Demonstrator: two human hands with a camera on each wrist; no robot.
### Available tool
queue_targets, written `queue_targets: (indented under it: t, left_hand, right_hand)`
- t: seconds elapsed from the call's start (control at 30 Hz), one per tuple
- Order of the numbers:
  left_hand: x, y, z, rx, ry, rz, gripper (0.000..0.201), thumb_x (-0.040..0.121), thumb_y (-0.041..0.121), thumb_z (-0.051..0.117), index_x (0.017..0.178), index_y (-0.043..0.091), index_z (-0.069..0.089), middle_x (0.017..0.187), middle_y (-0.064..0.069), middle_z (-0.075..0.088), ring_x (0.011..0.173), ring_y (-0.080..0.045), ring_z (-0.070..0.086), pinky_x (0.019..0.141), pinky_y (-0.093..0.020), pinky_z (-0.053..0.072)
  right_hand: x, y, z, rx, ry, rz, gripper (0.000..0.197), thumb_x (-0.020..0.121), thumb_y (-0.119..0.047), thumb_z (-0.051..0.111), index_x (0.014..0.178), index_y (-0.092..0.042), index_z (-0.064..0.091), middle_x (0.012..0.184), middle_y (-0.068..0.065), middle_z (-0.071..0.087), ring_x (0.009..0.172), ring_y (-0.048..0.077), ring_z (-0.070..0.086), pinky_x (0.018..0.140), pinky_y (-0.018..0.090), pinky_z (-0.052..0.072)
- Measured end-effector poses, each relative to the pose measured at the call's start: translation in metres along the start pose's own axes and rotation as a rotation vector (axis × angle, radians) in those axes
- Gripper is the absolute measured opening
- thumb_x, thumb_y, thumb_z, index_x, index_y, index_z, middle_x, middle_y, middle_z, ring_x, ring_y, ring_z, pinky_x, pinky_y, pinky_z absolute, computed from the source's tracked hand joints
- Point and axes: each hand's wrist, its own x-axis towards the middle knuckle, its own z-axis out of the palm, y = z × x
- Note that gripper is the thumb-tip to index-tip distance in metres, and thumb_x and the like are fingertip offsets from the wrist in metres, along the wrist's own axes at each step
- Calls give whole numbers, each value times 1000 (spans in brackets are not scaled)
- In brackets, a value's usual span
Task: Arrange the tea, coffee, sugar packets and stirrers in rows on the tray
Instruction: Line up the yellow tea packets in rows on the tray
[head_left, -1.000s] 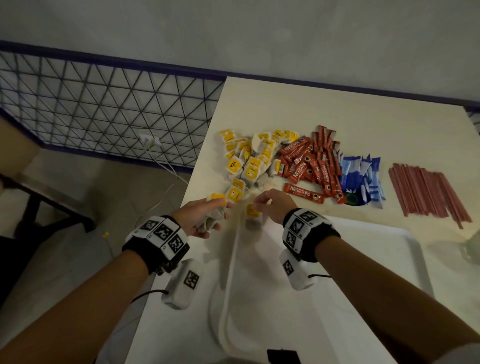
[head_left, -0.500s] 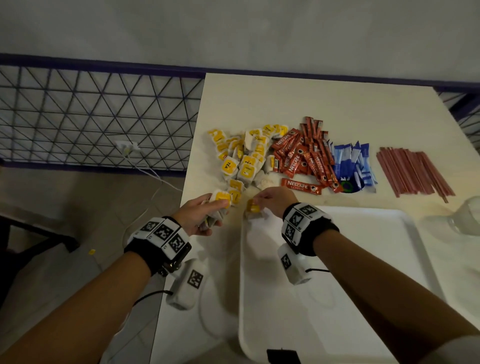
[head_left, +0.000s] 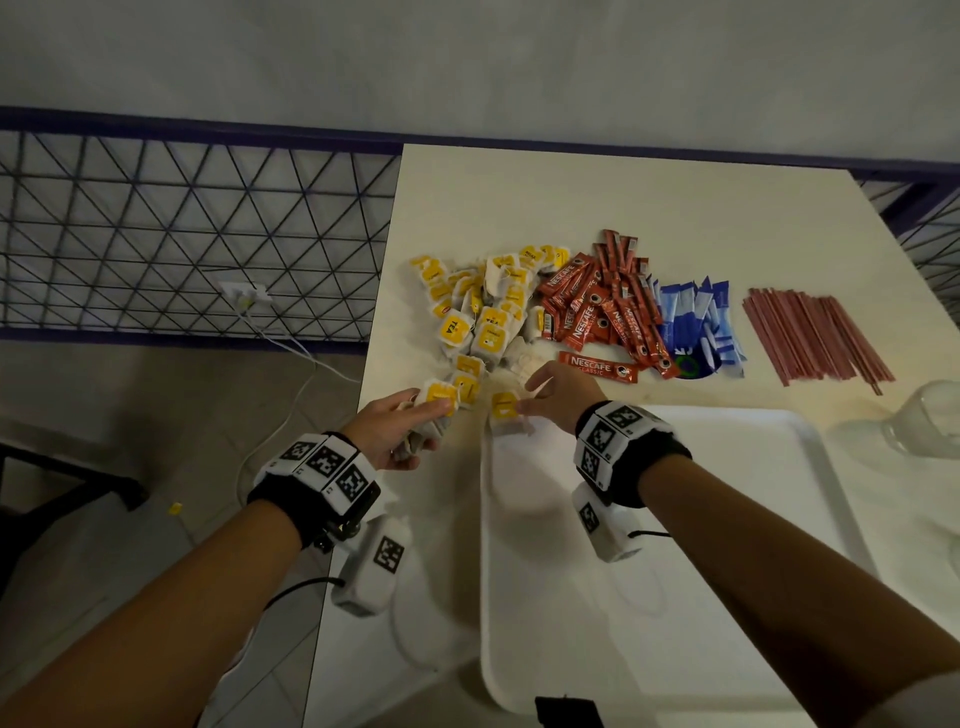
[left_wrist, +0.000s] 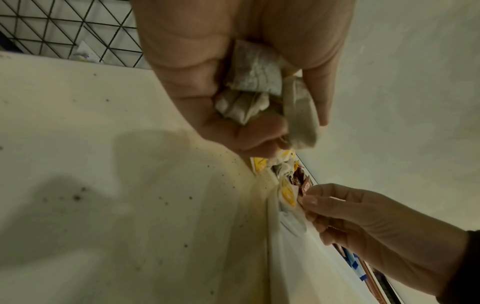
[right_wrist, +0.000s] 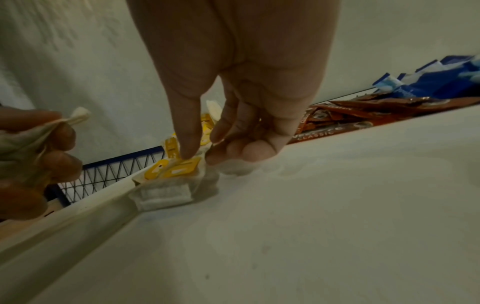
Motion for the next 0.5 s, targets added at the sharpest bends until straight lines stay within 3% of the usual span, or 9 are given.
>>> queue_targets:
  t: [0.07, 0.23, 0.33, 0.5]
  left_hand:
    - [1, -2, 0, -5, 3, -1, 15, 84, 31, 65, 84, 19, 56, 68, -2, 59, 47, -4, 57, 40, -14, 38]
    - [0, -6, 2, -6, -2, -7, 18, 85, 32, 64, 80, 17, 55, 54, 4, 57, 44, -3, 54, 38, -14, 37]
    - [-1, -6, 4, -11, 8, -12, 17, 84, 33, 64, 82, 18, 56, 56, 4, 58, 45, -3, 56, 38, -15, 38]
    - [-4, -4, 8, -13, 27, -14, 17, 84, 33, 64, 88, 18, 56, 65, -1, 60, 46, -3, 58, 39, -15, 39]
  right_hand:
    - [-4, 3, 1, -16, -18, 12, 28, 77, -25, 74, 90, -16, 50, 91, 1, 54, 88, 18, 49, 70, 26, 38]
    - [-12, 8, 12, -121, -117, -22, 30, 74, -24, 76, 82, -17, 48, 92, 2, 53, 84, 19, 50, 62, 24, 40]
    - [-11, 5, 16, -136, -102, -45, 32, 75, -20, 75, 68, -23, 43, 91, 3, 53, 83, 18, 50, 60, 23, 39]
    - [-9, 4, 18, -151, -91, -66, 34, 76, -21, 74, 65, -23, 42, 88, 3, 54, 80, 19, 51, 56, 21, 38]
